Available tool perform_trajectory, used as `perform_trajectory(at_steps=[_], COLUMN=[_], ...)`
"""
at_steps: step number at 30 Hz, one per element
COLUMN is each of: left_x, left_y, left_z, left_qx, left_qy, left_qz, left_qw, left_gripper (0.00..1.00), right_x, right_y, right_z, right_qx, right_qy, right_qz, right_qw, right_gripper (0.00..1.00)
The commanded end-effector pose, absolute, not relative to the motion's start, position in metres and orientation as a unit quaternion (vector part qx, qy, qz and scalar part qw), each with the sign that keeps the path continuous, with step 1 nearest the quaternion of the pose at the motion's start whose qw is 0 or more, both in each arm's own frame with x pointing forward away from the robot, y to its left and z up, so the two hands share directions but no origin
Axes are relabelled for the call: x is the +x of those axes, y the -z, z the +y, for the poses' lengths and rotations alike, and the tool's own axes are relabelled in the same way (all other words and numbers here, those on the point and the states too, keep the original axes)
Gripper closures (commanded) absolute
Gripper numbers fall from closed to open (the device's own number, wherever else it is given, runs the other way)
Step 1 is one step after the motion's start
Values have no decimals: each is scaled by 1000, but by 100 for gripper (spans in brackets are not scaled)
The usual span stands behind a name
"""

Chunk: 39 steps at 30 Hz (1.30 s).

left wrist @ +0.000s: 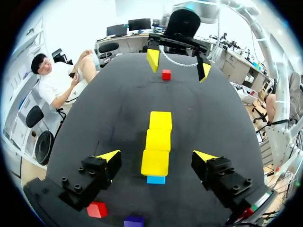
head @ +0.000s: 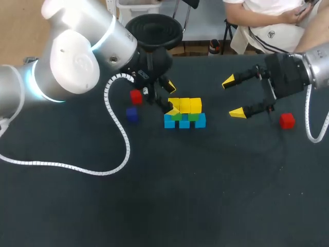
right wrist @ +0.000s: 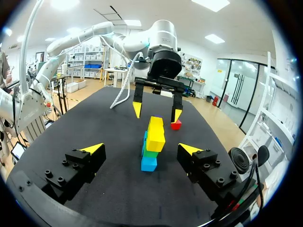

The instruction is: Place the blue cubes, place green cubes on the blue cubes, place the yellow cubes on the green cubes, then place the red cubes on the yellow cubes, and place purple cube on the red cubes.

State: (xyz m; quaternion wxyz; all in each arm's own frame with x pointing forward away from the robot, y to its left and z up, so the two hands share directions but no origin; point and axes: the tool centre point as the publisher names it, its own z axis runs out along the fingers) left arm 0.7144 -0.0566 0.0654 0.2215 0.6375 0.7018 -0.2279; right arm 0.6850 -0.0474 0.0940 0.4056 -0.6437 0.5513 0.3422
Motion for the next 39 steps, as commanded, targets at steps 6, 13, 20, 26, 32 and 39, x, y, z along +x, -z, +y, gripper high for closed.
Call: perform_trajectory(at_steps=[6,13,20,26,32,39], left_x=[720,729,734,738,744,745], left_y=[-87,-113,-124,-121,-117,-125], left_z=[-44,-31,-22,-12,7,20], left_qx=[619,590,582,581,568,570], left_qy=[213,185,168,166,178,180], left_qz=[714,734,740,743,750,746], left_qw=[249,281,294,288,287,294], left_gripper=[0,0,0,0,0,0], right_x=[685,685,685,685,685,685], right_y=[-94,-94,-94,-94,-94,-94], right_z=[-47,-47,-47,-47,-47,-47], right_qx=[-644,-644,-644,-644,-644,-644], right_qy=[-342,-342,-342,-342,-342,-342], right_qz=[551,551,551,551,551,551], right_qw=[406,406,406,406,406,406], right_gripper=[0,0,0,0,0,0])
